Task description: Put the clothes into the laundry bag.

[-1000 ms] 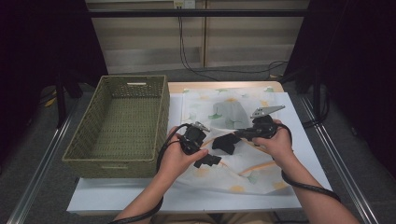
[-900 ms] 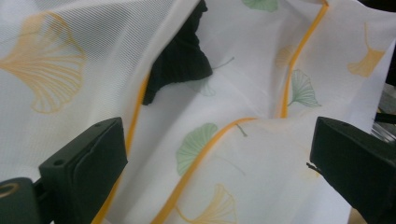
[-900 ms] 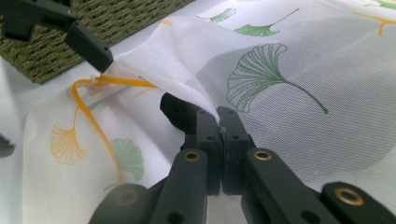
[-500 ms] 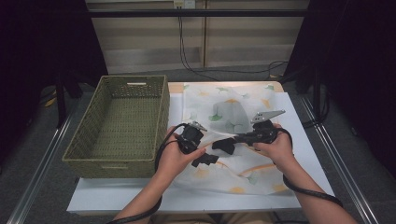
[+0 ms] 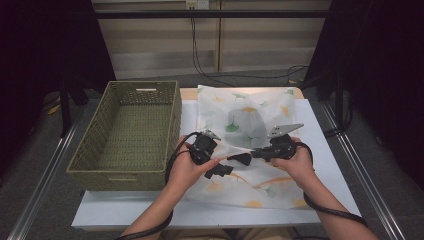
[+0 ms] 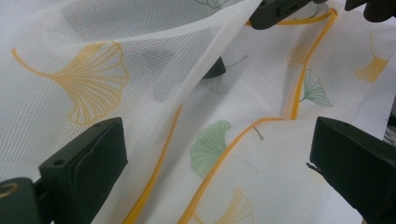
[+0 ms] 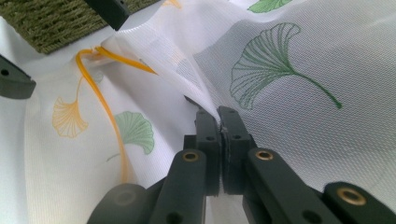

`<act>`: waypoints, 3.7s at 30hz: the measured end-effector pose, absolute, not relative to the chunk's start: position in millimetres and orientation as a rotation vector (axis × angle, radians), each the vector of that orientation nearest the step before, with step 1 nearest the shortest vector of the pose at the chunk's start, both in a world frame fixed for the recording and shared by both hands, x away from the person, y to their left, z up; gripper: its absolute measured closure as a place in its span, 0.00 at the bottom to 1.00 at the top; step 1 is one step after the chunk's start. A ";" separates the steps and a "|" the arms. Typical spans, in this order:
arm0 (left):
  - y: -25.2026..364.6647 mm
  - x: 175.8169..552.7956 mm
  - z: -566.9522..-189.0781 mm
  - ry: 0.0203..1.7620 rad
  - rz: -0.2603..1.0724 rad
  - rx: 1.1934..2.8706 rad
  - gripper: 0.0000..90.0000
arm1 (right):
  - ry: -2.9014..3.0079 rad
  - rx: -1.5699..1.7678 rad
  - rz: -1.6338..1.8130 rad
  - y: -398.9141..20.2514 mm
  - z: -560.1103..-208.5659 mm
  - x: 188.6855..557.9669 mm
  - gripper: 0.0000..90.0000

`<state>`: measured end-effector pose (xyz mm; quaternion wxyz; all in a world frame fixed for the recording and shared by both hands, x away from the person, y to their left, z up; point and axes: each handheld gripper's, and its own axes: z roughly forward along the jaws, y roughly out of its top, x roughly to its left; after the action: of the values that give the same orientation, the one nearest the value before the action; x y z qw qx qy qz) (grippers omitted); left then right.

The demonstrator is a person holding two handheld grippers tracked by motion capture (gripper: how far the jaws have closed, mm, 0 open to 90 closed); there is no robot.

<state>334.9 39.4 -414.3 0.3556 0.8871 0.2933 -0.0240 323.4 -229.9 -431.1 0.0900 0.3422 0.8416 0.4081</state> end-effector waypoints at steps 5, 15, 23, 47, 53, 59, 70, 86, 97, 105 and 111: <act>41.1 336.3 -414.3 0.745 -0.059 2.304 0.04 | 2.506 1.021 1.209 -230.4 -434.1 321.3 0.99; 40.0 334.9 -416.3 0.768 -0.056 2.296 0.04 | 2.520 1.021 1.209 -230.0 -440.1 318.5 0.98; 40.0 334.9 -417.6 0.763 -0.052 2.301 0.04 | 2.520 1.027 1.216 -231.2 -442.0 316.1 0.98; 43.9 333.7 -421.9 0.790 -0.057 2.310 0.04 | 2.543 1.027 1.202 -231.1 -457.4 309.9 0.97; 45.0 332.6 -424.4 0.806 -0.054 2.315 0.04 | 2.551 1.015 1.195 -229.8 -459.6 309.0 0.97; 46.3 331.5 -429.7 0.833 -0.065 2.316 0.04 | 2.558 1.014 1.198 -229.3 -462.0 307.7 0.96; 49.8 328.3 -434.8 0.890 -0.068 2.304 0.04 | 2.577 1.009 1.203 -229.8 -462.8 305.2 0.91; 56.1 323.6 -436.9 0.929 -0.078 2.299 0.03 | 2.540 1.037 1.200 -229.4 -455.2 306.3 0.60; 58.5 320.6 -438.9 0.921 -0.073 2.322 0.02 | 2.512 1.059 1.169 -227.1 -448.4 306.0 0.30; 60.5 317.6 -439.0 0.948 -0.081 2.304 0.02 | 2.505 1.037 1.165 -226.8 -443.9 305.1 0.19; 62.7 316.1 -439.7 0.948 -0.078 2.316 0.02 | 2.493 1.049 1.162 -227.7 -442.0 306.0 0.17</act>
<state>316.1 62.7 -439.7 0.3134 0.8784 0.3596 -0.0297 306.0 -227.7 -442.0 0.0989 0.3546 0.8427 0.3928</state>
